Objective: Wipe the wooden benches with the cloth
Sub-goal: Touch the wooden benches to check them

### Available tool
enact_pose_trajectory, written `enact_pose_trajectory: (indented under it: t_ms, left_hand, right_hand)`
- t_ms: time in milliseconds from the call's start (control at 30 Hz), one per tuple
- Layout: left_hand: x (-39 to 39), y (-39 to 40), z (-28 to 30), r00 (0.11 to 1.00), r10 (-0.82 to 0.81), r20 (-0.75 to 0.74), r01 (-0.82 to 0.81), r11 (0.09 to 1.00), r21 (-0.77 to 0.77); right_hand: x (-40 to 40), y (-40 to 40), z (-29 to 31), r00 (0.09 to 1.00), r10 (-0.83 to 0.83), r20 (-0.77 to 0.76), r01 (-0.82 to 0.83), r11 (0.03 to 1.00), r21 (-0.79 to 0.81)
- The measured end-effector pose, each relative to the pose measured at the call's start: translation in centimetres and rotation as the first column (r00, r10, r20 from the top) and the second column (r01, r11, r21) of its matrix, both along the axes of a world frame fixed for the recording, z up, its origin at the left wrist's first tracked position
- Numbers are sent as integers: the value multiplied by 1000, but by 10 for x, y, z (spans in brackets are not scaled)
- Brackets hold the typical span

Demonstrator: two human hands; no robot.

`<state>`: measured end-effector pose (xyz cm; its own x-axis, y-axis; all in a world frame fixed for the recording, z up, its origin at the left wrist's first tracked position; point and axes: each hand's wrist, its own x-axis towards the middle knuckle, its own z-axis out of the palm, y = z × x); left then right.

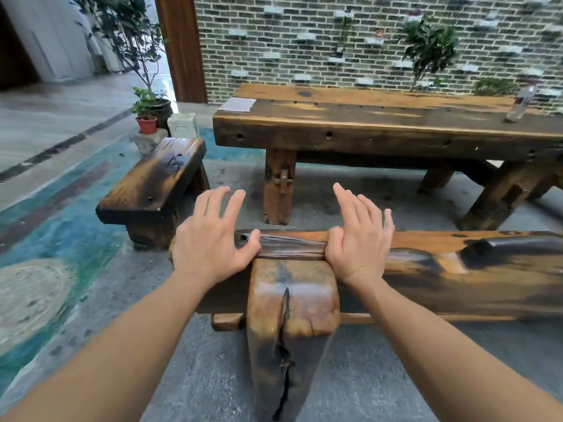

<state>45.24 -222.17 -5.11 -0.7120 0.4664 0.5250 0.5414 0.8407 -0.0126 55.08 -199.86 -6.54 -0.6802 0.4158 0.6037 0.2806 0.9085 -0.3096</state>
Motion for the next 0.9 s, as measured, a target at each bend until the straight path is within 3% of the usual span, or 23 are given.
enact_pose_trajectory:
  t_ms: [267,467,767,900]
  left_hand:
    - [-89,17,8,1000,-1,23,1,999,-33]
    - [-156,34,13,993,27,113,-10,990,-143]
    - [-192,38,5,969,-29,247,58,992,-112]
    - [-197,42,6,939,41,341,20,985,-173]
  right_hand:
    - [-78,12,0,997,-29,66,32,998,-54]
    - [-141,23,1,984,-51,169,63,996,-63]
    - [-158,21,19,963,-83,258,120,985,-128]
    - [-159,21,23,954,-66,291,127,973,-195]
